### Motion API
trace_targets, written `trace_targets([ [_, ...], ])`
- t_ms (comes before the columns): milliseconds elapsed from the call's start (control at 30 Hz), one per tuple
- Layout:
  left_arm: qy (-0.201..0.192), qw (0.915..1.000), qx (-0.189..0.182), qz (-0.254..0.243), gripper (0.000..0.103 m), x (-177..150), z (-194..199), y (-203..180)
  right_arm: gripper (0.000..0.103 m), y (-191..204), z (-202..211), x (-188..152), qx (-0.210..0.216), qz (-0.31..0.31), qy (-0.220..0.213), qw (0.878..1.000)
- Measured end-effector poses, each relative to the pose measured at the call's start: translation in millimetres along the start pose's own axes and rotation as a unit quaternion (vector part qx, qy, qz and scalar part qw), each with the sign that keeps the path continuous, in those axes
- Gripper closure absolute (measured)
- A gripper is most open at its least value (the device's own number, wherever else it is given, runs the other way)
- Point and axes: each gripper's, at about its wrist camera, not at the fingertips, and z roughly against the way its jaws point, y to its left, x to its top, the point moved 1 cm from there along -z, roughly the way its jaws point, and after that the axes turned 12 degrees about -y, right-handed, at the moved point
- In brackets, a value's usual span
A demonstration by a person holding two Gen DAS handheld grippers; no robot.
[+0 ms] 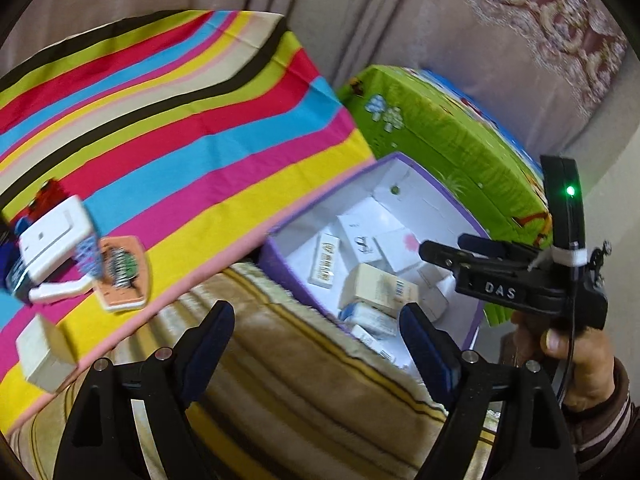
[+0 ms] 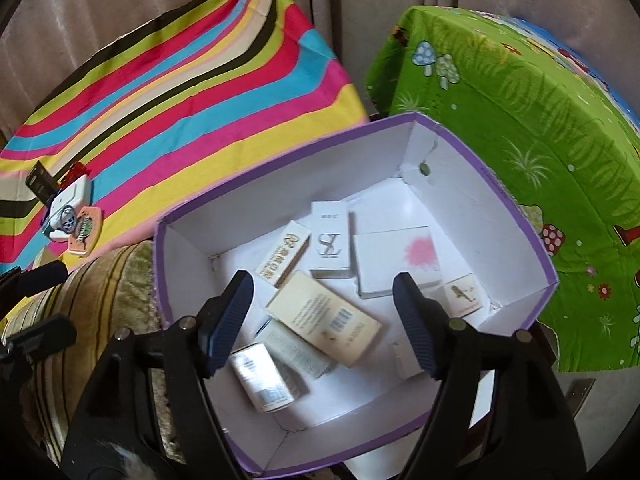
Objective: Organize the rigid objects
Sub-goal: 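Move both tools back over the remaining objects on the cloth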
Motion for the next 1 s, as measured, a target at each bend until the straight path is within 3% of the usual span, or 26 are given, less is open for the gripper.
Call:
trace_targets([
  [200,-0.022,0.9982,0.044,0.034,0.017,-3.6,18.0,23.5,0.028,18.2,-1.2,0.4,0.020,0.006,0.002,1.000],
  [367,-0.043,0.9915,0.098,0.075,0.017,-5.1,34.8,50.6,0.026,34.1,0.0,0.8,0.038,0.015,0.001,0.999],
  [733,-0.104,0.9585,0.204,0.170,0.017,-11.1,80.1,122.3,0.025,52.1,2.3,0.5,0.037,0.043,0.001,0.998],
  [1000,-0.083,0.9430,0.258,0.193,0.017,-19.3,86.0,152.7,0.024,68.6,3.9,7.6,0.051,0.050,-0.006,0.997],
])
